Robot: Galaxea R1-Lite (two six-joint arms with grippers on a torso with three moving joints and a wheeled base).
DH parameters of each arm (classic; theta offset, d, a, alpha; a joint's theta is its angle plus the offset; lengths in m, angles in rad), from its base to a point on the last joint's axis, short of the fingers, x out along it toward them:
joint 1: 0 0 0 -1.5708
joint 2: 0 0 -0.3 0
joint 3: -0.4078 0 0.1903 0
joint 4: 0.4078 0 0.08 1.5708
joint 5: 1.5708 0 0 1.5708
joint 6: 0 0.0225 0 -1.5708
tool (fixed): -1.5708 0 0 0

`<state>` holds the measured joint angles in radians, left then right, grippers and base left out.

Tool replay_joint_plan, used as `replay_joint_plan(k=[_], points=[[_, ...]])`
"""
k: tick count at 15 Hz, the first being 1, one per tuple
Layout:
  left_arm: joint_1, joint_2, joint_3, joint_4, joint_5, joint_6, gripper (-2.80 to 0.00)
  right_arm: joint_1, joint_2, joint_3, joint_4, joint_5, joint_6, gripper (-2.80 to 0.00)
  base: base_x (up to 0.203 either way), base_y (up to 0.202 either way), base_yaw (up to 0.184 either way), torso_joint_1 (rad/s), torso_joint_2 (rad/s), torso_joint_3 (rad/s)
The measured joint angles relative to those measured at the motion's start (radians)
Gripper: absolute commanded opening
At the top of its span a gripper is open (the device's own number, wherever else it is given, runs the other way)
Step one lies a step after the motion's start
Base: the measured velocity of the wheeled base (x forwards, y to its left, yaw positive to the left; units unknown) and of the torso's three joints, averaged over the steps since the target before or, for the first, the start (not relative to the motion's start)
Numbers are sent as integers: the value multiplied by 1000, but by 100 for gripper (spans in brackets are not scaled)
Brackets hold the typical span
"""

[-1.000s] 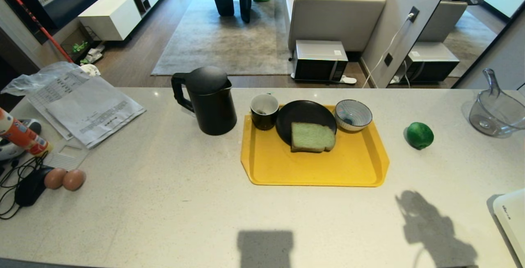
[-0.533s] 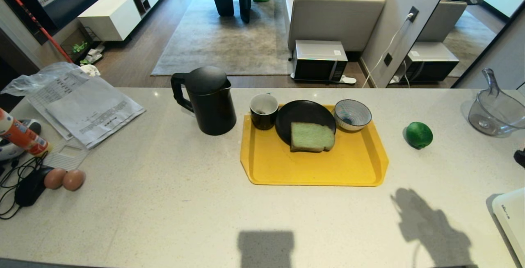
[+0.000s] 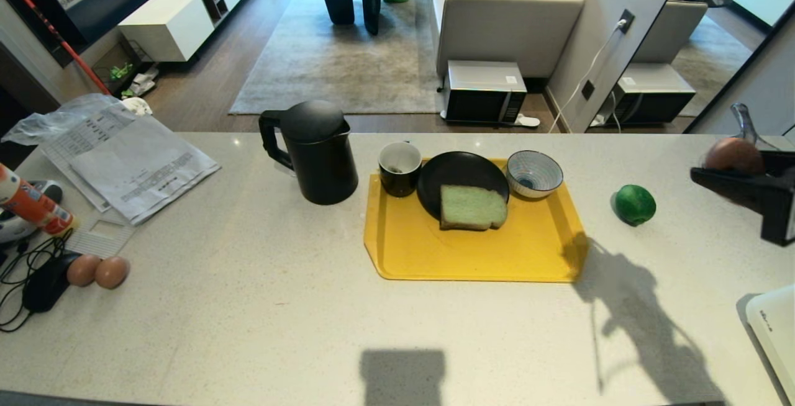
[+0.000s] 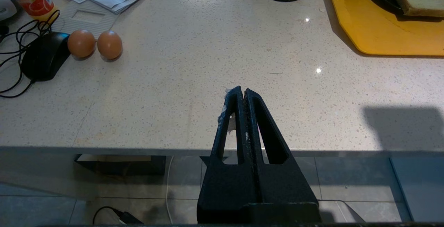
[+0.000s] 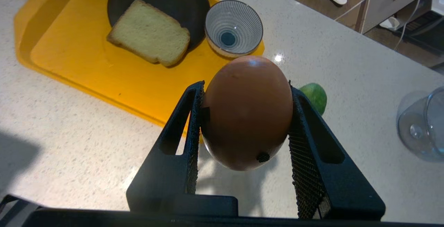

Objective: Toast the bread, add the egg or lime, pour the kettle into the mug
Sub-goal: Put the egg in the bowl

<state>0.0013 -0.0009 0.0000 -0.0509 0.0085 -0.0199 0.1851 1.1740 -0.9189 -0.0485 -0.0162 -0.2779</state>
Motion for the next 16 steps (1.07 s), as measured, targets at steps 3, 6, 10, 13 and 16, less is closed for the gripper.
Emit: replay_joint_plan(k=[3,6,10,13,16], points=[[0,0,0,0,0,1,-280,0,187,-158,2,-23,-35,-280,0,0,0,0,0,0],[0,0,0,0,0,0,-280,0,359,-313,10,-29,-74,-280,0,0,0,0,0,0],[0,0,0,0,0,0,-280,3,550,-505,58,-31,-144,-280,0,0,0,0,0,0],[0,0,0,0,0,1,-280,7,662,-633,102,-60,-195,-280,0,0,0,0,0,0],[0,0,0,0,0,1,-280,6,770,-764,132,-87,-223,-280,0,0,0,0,0,0]])
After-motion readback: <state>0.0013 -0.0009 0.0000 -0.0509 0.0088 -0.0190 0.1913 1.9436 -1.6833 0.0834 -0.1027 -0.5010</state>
